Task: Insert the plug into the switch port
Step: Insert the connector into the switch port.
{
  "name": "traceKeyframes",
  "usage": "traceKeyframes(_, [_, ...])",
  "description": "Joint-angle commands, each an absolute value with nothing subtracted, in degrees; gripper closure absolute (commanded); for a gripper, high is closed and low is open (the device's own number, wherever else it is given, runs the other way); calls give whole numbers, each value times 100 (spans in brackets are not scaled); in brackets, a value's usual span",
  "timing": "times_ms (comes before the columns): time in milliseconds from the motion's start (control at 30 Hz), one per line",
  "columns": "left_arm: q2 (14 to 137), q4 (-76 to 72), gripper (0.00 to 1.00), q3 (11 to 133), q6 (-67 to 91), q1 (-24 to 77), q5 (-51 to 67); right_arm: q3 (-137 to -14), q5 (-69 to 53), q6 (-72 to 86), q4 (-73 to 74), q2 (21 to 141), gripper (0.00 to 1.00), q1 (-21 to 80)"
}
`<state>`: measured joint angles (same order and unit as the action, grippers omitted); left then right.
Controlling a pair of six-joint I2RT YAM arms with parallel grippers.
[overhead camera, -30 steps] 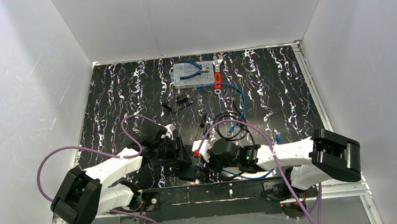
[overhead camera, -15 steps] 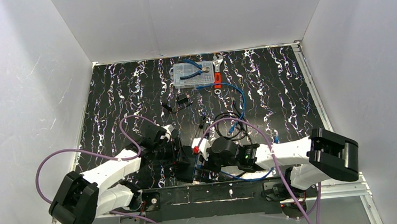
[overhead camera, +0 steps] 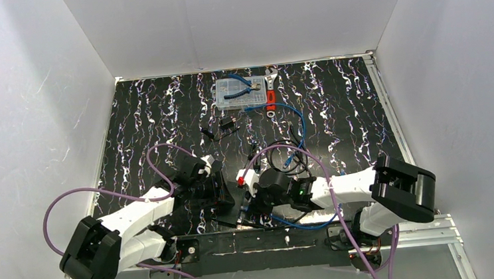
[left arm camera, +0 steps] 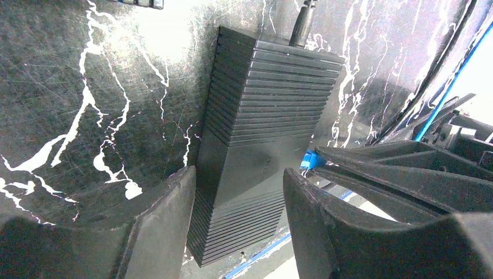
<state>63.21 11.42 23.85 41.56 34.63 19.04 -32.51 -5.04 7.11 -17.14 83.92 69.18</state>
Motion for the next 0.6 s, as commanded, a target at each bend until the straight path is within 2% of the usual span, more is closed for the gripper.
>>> traceKeyframes(0, [6308, 1336, 46, 2214, 4128, 3489, 1876, -3567, -592, 971, -2430, 8498, 99, 6921])
traceKeyframes(567, [6319, 1081, 52, 1965, 4202, 3489, 2084, -3539, -292, 931, -3215, 8481, 99, 6924])
